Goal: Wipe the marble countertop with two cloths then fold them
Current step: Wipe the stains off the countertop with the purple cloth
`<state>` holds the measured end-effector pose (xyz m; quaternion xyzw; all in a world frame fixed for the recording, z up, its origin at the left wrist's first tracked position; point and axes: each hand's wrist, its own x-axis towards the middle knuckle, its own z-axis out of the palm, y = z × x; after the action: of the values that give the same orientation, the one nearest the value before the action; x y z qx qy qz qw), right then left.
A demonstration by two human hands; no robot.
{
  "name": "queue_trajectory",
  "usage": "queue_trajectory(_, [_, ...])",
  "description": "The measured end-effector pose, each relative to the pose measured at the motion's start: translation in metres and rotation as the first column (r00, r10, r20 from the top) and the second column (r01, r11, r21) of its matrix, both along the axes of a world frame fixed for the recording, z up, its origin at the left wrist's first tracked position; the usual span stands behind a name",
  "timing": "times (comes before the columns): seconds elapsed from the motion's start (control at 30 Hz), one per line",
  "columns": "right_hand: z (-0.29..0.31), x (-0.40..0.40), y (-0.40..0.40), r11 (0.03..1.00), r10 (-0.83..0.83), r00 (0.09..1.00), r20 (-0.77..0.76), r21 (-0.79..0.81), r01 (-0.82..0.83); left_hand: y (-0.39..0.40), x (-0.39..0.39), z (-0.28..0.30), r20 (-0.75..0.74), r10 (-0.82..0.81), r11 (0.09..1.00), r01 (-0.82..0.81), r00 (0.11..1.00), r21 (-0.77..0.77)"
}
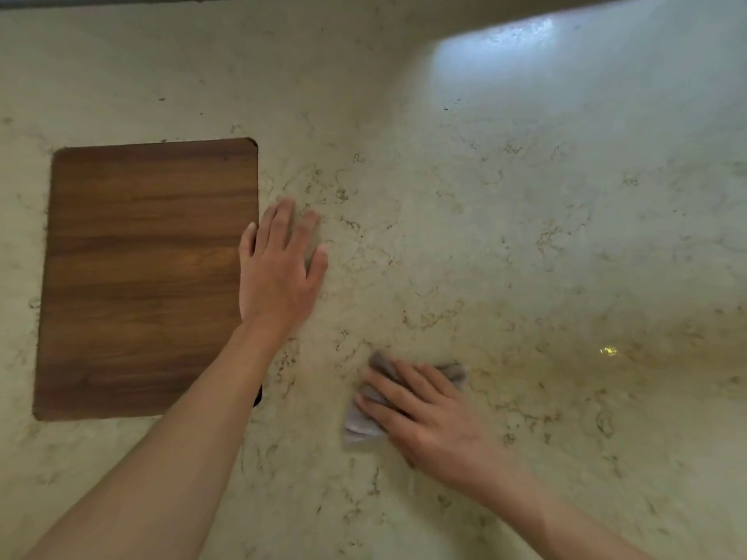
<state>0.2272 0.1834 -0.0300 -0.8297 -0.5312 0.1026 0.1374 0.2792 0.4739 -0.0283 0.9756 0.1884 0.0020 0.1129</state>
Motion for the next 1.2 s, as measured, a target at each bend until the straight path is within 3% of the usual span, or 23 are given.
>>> queue_trajectory(0.1, [-0.001,0.062,-0.071,0.946,-0.315,0.945,0.087,-0.043,0.32,-0.001,0.0,-0.001,-0.001,0.005,1.0,-0.005,1.0,0.01])
queue_trajectory(0.13, [-0.002,0.095,-0.094,0.868,-0.486,0.868,0.104,-0.057,0.493,-0.002,0.001,-0.001,0.0,0.005,1.0,-0.005,1.0,0.026])
queue_trajectory(0.2, [-0.003,0.163,-0.122,0.603,-0.783,0.61,0.125,-0.09,0.792,-0.003,0.002,-0.002,-0.007,0.005,0.999,-0.004,1.0,0.051])
queue_trajectory(0.27, [0.001,0.213,-0.116,0.378,-0.913,0.386,0.134,-0.079,0.922,-0.004,0.002,-0.003,-0.017,0.011,0.998,-0.01,1.0,0.06])
queue_trajectory(0.3, [0.003,0.227,-0.099,0.333,-0.929,0.34,0.146,-0.072,0.94,-0.004,0.003,-0.002,-0.017,0.012,0.998,-0.011,1.0,0.062])
queue_trajectory(0.37, [0.001,0.232,-0.052,0.388,-0.903,0.389,0.183,-0.039,0.921,-0.005,0.003,-0.002,-0.01,0.014,0.998,-0.013,1.0,0.058])
queue_trajectory(0.47, [-0.007,0.195,0.035,0.648,-0.755,0.625,0.2,0.08,0.757,-0.005,0.003,-0.002,0.001,0.019,0.998,-0.019,1.0,0.053])
queue_trajectory(0.57, [-0.004,0.104,0.099,0.887,-0.46,0.883,0.091,0.086,0.453,-0.001,0.001,-0.003,0.032,0.005,1.0,-0.006,0.999,0.03])
queue_trajectory(0.63, [0.001,0.044,0.1,0.98,-0.195,0.981,0.014,0.045,0.194,0.002,-0.001,-0.005,0.05,-0.004,1.0,0.004,0.999,0.017])
queue_trajectory(0.73, [-0.003,0.017,0.051,0.987,0.154,0.988,0.002,0.055,-0.154,0.004,-0.001,-0.005,0.04,0.006,1.0,-0.006,0.999,-0.009])
queue_trajectory(0.8, [-0.006,0.049,0.025,0.967,0.254,0.965,0.057,0.001,-0.255,0.003,-0.001,-0.004,0.032,0.012,1.0,-0.012,0.999,-0.016])
queue_trajectory(0.83, [-0.007,0.071,0.022,0.983,0.185,0.979,0.087,-0.017,-0.184,0.002,-0.001,-0.004,0.034,0.012,1.0,-0.011,0.999,-0.021])
queue_trajectory(0.9, [-0.005,0.112,0.037,0.989,-0.145,0.98,0.137,0.014,0.144,0.002,-0.001,-0.002,0.056,0.024,0.999,-0.022,0.998,-0.045])
queue_trajectory(0.97, [0.0,0.13,0.07,0.908,-0.416,0.893,0.172,0.033,0.417,0.003,0.0,-0.001,0.093,0.064,0.992,-0.054,0.994,-0.114])
queue_trajectory(1.03, [0.001,0.117,0.099,0.869,-0.494,0.852,0.174,0.069,0.49,0.005,0.0,0.0,0.126,0.105,0.973,-0.075,0.986,-0.22])
queue_trajectory(1.1, [0.001,0.084,0.111,0.925,-0.378,0.916,0.132,0.086,0.37,0.007,0.0,0.001,0.141,0.12,0.957,-0.077,0.983,-0.28])
queue_trajectory(1.2, [0.002,0.006,0.092,0.997,0.032,0.999,0.011,0.064,-0.032,0.011,0.0,0.005,0.121,0.094,0.938,-0.048,0.988,-0.344])
